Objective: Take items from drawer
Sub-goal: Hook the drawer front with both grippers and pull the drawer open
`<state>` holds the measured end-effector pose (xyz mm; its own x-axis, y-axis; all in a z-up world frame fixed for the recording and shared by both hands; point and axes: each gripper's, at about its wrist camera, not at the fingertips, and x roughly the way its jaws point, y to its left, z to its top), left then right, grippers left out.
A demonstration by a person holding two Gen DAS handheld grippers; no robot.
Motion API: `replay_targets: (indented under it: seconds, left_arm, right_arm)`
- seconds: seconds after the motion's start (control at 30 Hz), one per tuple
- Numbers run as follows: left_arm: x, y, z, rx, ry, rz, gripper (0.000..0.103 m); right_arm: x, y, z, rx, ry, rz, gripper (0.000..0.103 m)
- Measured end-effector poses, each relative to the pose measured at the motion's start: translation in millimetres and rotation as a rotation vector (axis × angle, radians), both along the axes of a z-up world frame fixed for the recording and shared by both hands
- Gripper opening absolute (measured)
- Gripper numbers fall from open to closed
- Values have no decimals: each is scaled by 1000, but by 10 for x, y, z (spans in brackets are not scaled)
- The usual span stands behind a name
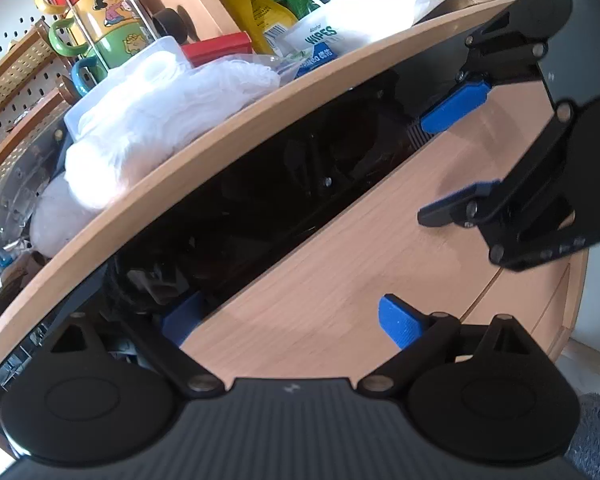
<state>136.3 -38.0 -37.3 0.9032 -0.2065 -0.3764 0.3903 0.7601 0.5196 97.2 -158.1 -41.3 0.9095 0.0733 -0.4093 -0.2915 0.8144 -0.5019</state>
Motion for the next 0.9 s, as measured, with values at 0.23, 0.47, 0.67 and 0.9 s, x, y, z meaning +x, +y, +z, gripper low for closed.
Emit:
replay_targets:
  seconds: [0.23,0.47,0.67,0.9]
  left_arm:
    - [-120,4,5,4,16,-12,96]
    - [-151,-16,37,17,16,-22,96]
    - [-326,-24,-21,27,0,-18,96]
    - [-413,-3,27,12,15,-26,96]
  right_arm:
    - [-53,32,50,-63,-15,20,61]
    - [-173,5,60,-56,-11,20,61]
    - [-274,16,93,-45,-8,18,58]
    - [-147,66,158,-33,-9,12,58]
